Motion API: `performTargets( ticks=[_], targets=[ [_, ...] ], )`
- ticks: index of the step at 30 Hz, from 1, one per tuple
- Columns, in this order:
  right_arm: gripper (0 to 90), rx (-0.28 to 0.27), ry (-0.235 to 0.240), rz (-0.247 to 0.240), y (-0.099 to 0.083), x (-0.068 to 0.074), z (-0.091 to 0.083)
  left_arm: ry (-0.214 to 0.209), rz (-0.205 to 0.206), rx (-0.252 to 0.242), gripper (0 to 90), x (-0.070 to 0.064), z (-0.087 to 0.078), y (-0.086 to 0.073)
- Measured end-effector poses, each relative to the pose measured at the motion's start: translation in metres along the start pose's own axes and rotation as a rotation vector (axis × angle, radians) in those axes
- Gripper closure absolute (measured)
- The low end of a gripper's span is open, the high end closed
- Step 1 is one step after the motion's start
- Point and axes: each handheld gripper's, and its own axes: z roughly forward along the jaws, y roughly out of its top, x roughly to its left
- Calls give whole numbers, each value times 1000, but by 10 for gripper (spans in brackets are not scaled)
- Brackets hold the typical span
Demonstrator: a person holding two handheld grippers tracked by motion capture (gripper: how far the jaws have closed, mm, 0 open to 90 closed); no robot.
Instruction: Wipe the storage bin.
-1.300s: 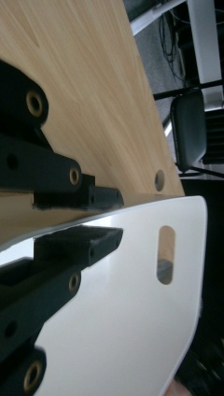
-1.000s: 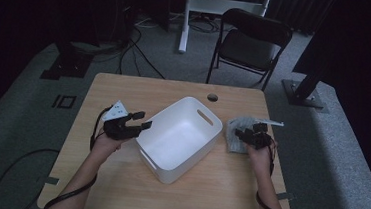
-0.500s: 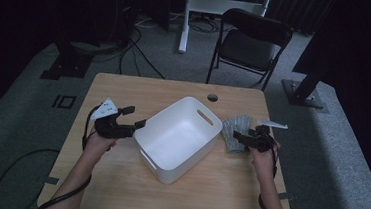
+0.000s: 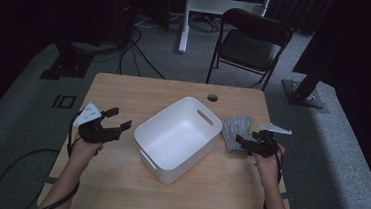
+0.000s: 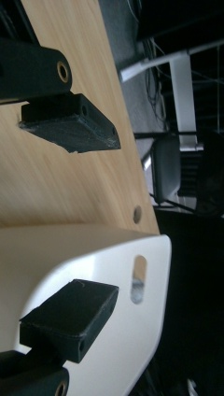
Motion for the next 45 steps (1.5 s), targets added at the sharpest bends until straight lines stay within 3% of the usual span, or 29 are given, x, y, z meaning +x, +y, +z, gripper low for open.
performTargets(
  ticks=[13,17,22,23,30,36,43,45],
  targets=[
    [182,-19,4,-2,-20,-2,-14,55,-47,20,234,10,-18,-28],
    [182,-13,-2,4,-31,-5,-17,91,-84,24,234,16,-24,-42],
    [182,-8,-5,-3,-39,-5,-20,129,-96,34,233,20,-28,-51],
    [180,-5,-3,-4,-43,-6,-22,154,-101,44,233,20,-28,-57],
    [180,2,-17,6,-56,-7,-26,192,-123,113,194,16,-27,-76],
    [146,-19,-78,47,-77,-3,-27,243,-137,155,183,9,-27,-90],
    [145,2,-109,72,-89,-2,-30,319,-180,207,145,7,-31,-101],
    [145,13,-115,74,-92,-1,-31,323,-181,217,145,7,-32,-103]
  ],
)
